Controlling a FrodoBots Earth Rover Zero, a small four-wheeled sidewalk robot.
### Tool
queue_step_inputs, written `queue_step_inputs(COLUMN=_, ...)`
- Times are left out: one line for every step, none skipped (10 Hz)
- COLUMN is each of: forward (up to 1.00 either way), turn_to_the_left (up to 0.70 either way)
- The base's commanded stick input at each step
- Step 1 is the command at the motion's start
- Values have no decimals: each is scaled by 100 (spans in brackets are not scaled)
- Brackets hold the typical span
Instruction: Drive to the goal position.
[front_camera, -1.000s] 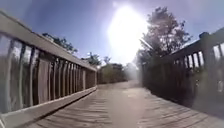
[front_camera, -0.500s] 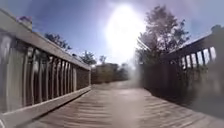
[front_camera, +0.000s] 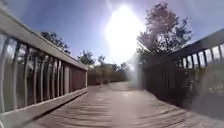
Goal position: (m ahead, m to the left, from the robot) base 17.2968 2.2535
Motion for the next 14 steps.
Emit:
queue_step_inputs(forward=70, turn_to_the_left=0)
queue_step_inputs(forward=70, turn_to_the_left=0)
queue_step_inputs(forward=70, turn_to_the_left=0)
queue_step_inputs(forward=70, turn_to_the_left=0)
queue_step_inputs(forward=70, turn_to_the_left=0)
queue_step_inputs(forward=70, turn_to_the_left=0)
queue_step_inputs(forward=70, turn_to_the_left=0)
queue_step_inputs(forward=70, turn_to_the_left=0)
queue_step_inputs(forward=70, turn_to_the_left=0)
queue_step_inputs(forward=70, turn_to_the_left=0)
queue_step_inputs(forward=70, turn_to_the_left=0)
queue_step_inputs(forward=70, turn_to_the_left=0)
queue_step_inputs(forward=70, turn_to_the_left=0)
queue_step_inputs(forward=70, turn_to_the_left=0)
